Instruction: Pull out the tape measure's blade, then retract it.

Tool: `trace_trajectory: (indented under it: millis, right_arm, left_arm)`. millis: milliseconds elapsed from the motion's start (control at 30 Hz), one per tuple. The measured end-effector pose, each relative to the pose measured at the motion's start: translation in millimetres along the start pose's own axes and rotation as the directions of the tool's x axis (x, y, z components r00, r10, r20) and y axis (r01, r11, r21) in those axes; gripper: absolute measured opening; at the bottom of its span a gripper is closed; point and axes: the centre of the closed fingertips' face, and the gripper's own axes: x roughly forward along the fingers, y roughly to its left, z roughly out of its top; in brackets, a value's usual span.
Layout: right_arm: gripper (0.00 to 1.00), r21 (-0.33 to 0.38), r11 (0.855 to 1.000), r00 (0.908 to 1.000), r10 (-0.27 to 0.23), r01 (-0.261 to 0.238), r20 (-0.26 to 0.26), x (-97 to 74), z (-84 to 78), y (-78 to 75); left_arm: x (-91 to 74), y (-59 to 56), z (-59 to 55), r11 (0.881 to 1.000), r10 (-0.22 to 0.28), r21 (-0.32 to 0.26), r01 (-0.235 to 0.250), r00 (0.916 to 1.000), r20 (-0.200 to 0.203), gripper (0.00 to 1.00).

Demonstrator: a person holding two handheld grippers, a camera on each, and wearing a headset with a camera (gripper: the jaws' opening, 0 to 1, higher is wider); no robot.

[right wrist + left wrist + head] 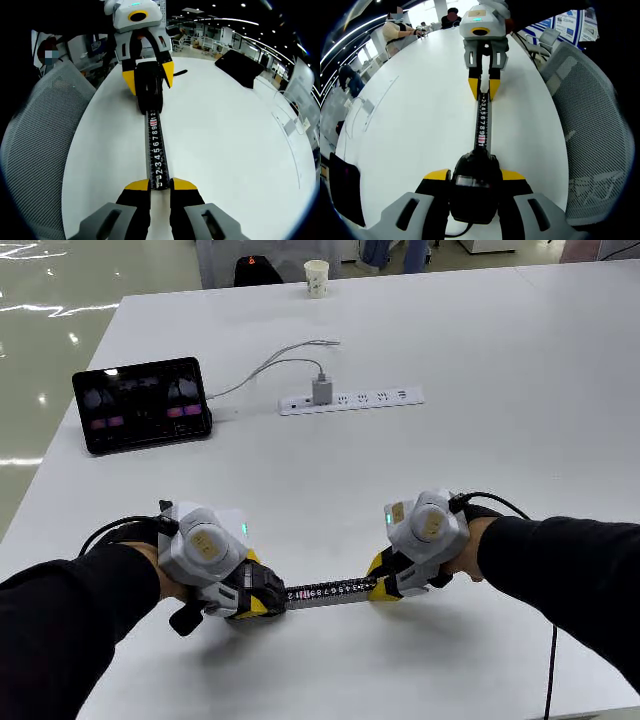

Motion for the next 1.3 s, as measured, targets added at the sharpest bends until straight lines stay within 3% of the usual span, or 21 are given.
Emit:
trace_trajectory:
  millis: [1300]
  right_arm:
    - [0.1, 0.02, 1.0, 1.0, 0.001, 0.0, -0.007, -13.5, -17.8, -1.1]
  left_arm:
    - [0.0, -0.2, -0.6, 1.0, 0.003, -0.005, -0.003, 1.0, 0.009, 0.31]
